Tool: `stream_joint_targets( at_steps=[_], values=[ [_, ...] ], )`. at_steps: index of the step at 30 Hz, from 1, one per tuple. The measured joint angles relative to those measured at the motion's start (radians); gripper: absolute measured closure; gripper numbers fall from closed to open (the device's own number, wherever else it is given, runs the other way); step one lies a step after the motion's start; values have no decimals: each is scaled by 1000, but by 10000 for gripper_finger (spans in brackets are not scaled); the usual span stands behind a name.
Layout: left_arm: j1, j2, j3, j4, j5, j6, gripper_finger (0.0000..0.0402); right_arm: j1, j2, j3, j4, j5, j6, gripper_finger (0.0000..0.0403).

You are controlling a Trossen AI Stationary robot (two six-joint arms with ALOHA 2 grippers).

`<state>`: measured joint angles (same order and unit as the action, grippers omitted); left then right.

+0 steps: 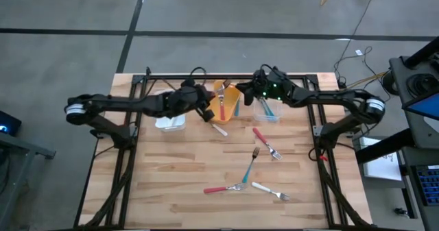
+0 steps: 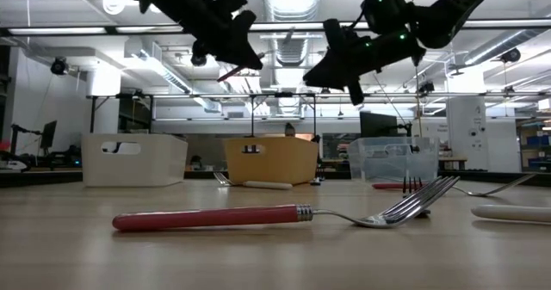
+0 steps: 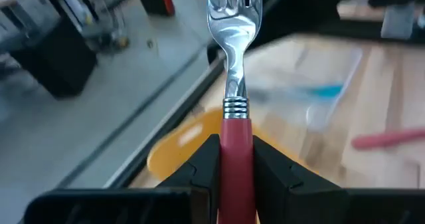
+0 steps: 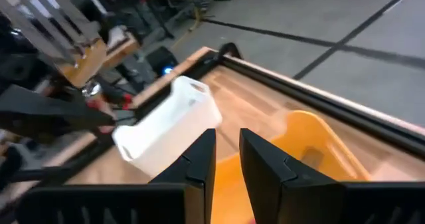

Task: Sort silverware by color (type)
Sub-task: Put the pink fork into the yellow bin

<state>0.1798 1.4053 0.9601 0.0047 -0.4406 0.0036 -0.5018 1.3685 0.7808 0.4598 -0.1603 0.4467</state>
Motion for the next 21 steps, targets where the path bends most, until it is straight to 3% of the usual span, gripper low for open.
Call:
stream_joint_targets(
  at_steps=[5, 13, 21],
  values=[
    [9, -14, -67, 139, -71, 43, 357, 20, 53, 72, 1, -5, 7, 309],
    [15, 15, -69, 175, -204, 14, 357, 46, 62, 195, 1, 12, -82, 230],
    [18, 66, -69, 245, -205, -49, 357, 55, 62, 261, -32, 75, -108, 204]
  ],
)
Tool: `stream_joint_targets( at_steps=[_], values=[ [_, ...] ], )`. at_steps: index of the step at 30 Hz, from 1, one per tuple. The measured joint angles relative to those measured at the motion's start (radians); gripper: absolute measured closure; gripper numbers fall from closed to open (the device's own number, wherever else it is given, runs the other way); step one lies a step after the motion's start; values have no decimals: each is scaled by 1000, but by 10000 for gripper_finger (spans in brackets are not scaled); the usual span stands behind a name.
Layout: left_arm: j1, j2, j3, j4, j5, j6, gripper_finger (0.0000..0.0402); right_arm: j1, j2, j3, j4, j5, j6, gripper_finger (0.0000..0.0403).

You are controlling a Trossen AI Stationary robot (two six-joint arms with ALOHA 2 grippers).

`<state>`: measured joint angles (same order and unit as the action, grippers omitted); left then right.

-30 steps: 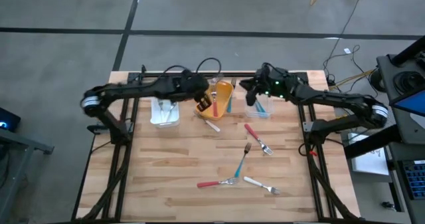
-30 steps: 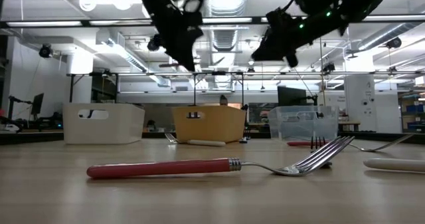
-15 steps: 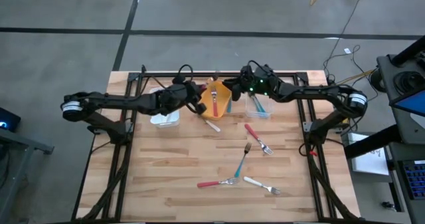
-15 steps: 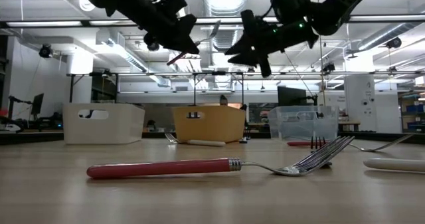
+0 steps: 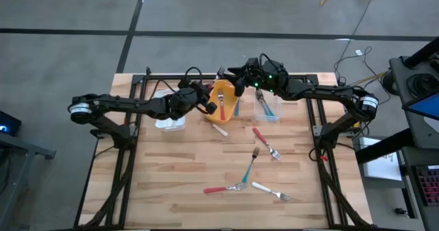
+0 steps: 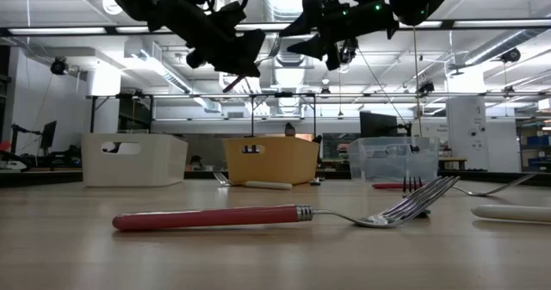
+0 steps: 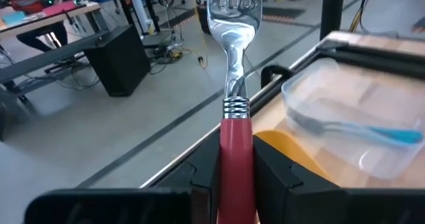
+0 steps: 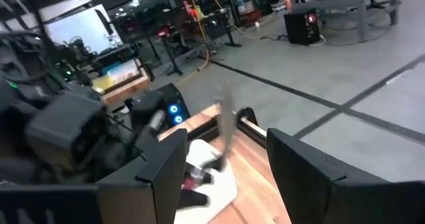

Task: Sort silverware by color (type)
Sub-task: Put the pink fork into the yellow bin

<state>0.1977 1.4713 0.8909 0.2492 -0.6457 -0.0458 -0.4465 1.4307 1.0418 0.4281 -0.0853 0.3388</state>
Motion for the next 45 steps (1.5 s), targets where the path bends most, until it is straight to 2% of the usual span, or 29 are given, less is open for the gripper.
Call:
stream_joint_targets(
  at_steps=[5, 12, 15, 18, 24, 25, 29, 35, 42, 45],
  values=[
    [-2, 41, 10, 89, 1, -10, 357, 9, 10, 9, 0, 8, -16, 204],
    [-3, 105, 69, 89, 27, -16, 357, 16, 69, 23, 22, 16, -70, 204],
    [-3, 115, 77, 90, 28, -16, 357, 17, 78, 24, 23, 62, -81, 213],
    [-3, 119, 77, 91, 28, -16, 354, 19, 77, 21, 27, 105, -98, 247],
    [-3, 119, 77, 91, 25, -5, 353, 22, 77, 20, 28, 114, -121, 373],
    [-2, 120, 77, 90, 28, -5, 353, 23, 77, 20, 31, 112, -126, 381],
    [-2, 119, 77, 80, 45, 6, 351, 25, 74, 20, 27, 101, -135, 391],
    [-1, 105, 77, 63, 140, 11, 324, 22, 57, 19, -20, 97, -161, 394],
    [-1, 48, 77, 28, 157, 50, 279, 10, 70, 154, -278, 83, -206, 394],
    [-1, 8, 77, -21, 161, 64, 264, 7, 92, 226, -420, 43, -247, 394]
  ],
)
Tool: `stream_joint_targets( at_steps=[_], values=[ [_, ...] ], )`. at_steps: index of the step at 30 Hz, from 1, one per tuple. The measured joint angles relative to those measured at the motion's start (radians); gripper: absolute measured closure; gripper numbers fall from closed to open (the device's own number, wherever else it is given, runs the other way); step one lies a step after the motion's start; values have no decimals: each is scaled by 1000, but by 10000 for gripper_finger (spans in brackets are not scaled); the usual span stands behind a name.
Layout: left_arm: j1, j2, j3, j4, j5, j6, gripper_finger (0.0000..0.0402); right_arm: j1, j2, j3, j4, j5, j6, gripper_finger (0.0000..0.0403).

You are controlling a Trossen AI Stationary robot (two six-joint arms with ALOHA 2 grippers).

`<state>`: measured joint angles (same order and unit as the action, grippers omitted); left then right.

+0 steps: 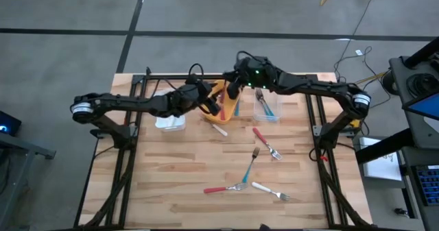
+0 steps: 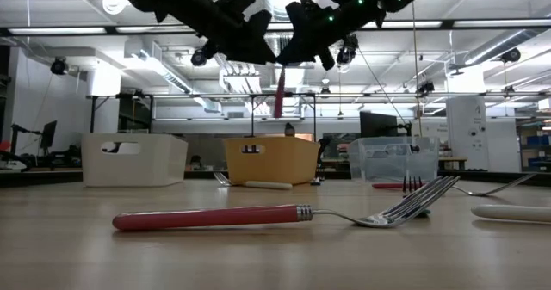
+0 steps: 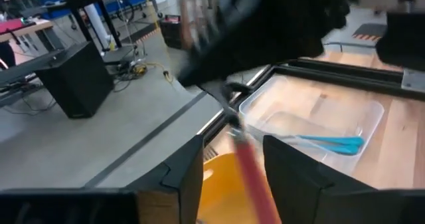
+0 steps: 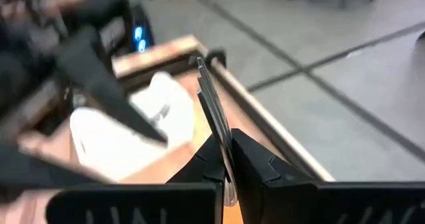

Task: Sort silverware by color (type)
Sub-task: Put the pink fork into the yellow bin

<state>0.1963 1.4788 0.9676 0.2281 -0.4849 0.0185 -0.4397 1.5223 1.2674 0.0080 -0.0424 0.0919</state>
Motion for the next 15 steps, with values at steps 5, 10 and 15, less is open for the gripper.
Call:
stream_joint_targets(
  at_steps=[5, 10, 15],
  values=[
    [0, -98, -5, -119, 65, 58, 251, -33, 67, 116, -167, -111, -45, 394],
    [10, -213, -76, -151, 329, 134, 253, -76, 177, 195, -190, -273, -66, 394],
    [10, -332, -178, -147, 431, 139, 256, -138, 268, 257, -187, -434, -20, 394]
  ],
)
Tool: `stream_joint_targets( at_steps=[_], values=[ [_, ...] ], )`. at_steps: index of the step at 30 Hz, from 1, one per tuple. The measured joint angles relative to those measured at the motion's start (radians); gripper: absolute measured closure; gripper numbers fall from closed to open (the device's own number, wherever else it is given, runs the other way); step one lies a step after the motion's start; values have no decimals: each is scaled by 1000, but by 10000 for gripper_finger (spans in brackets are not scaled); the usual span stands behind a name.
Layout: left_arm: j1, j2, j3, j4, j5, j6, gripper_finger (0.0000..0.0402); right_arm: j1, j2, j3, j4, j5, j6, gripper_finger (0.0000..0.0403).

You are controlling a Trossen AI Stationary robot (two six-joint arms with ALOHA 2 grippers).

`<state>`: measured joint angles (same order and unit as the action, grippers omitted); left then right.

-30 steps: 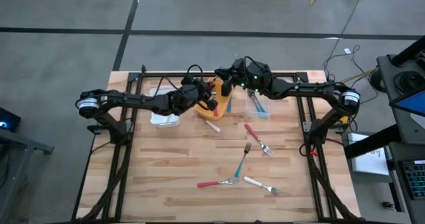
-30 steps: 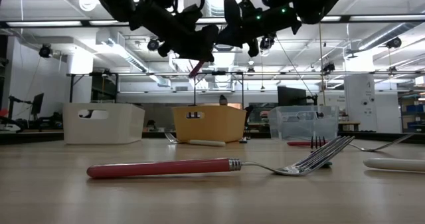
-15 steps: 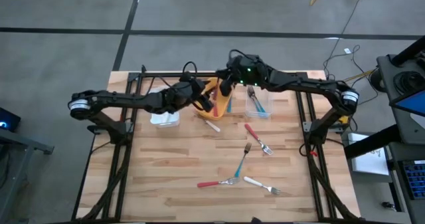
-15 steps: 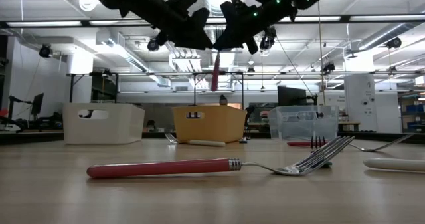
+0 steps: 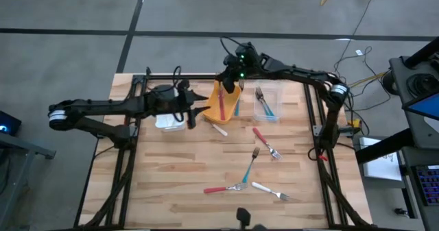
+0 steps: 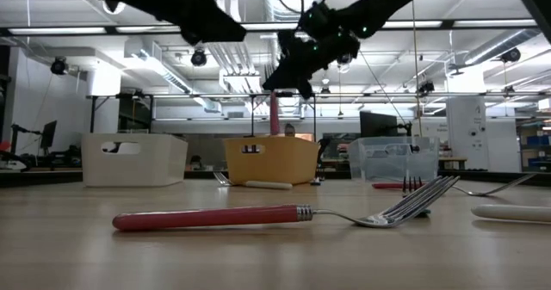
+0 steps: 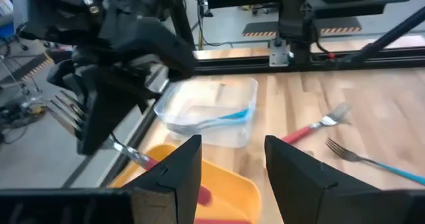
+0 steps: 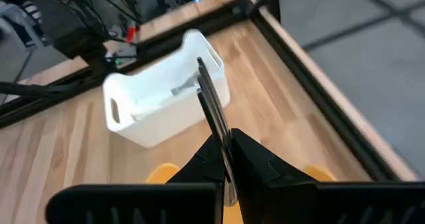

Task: Sort silverware by color (type)
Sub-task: Put the pink fork into the yellow bin

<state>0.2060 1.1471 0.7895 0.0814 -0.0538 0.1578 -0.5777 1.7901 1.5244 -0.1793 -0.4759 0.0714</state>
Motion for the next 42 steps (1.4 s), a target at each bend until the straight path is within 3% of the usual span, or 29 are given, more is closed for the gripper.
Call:
stream_joint_targets(
  at_steps=[12, 27, 32, 42],
  values=[
    [1, -159, -156, 112, -16, -40, 257, -20, 129, 7, -2, -14, 68, 394],
    [1, -151, -168, 124, -35, -27, 257, -11, 191, 7, 0, 7, 88, 391],
    [1, -151, -168, 124, -35, -24, 257, -9, 190, 7, 0, 59, 75, 364],
    [1, -151, -169, 124, -36, -25, 257, -10, 177, 7, -2, 60, 75, 295]
  ],
)
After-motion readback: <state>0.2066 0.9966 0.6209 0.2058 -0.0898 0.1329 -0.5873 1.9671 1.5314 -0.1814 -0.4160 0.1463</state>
